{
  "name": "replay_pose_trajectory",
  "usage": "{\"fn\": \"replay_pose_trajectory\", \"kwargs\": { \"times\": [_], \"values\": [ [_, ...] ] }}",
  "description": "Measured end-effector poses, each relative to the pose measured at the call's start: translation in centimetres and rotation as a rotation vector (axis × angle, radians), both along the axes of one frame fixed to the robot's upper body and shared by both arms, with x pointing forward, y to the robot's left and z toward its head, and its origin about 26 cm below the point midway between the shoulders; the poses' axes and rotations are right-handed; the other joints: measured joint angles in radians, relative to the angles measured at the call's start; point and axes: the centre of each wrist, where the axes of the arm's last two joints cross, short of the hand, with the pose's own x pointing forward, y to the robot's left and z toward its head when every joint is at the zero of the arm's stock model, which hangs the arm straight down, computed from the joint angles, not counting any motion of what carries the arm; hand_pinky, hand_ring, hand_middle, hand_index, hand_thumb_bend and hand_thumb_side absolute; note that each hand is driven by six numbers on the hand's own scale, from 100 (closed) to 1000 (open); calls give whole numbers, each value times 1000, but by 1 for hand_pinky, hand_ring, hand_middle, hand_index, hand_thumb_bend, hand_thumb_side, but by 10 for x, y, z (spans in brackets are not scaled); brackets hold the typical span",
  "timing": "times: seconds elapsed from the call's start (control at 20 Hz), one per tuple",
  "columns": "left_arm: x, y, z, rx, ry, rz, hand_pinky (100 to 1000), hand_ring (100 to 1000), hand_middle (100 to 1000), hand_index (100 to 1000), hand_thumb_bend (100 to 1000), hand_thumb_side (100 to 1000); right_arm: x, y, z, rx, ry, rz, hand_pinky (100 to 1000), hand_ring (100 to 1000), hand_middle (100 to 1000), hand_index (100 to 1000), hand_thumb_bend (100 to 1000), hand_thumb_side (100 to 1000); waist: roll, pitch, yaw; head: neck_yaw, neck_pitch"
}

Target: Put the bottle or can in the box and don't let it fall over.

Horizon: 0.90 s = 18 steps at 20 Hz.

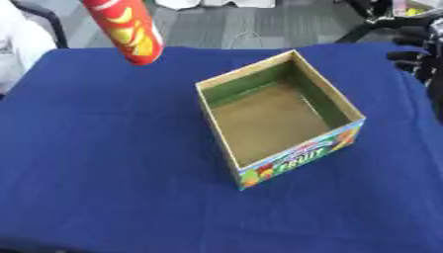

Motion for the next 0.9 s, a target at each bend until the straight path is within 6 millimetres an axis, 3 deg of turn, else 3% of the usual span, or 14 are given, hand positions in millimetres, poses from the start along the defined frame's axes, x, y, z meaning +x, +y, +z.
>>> {"fn": "replay_pose_trajectory", "kwargs": {
  "times": [0.2,0.5,0.9],
  "values": [
    [-4,-9,9,-19,-22,-35,448,601,360,401,100,100,0,0,0,-1,1,1,876,760,765,805,100,955,8,0,-5,2,3],
    [-14,-29,17,-94,-46,-142,442,596,365,402,100,215,4,8,2,4,-1,23,877,761,767,806,100,951,13,0,-24,12,2],
    [-19,-49,16,-159,-40,-224,440,595,368,403,100,281,9,20,4,9,1,65,877,762,768,806,100,951,20,3,-58,30,-13]
  ]
}}
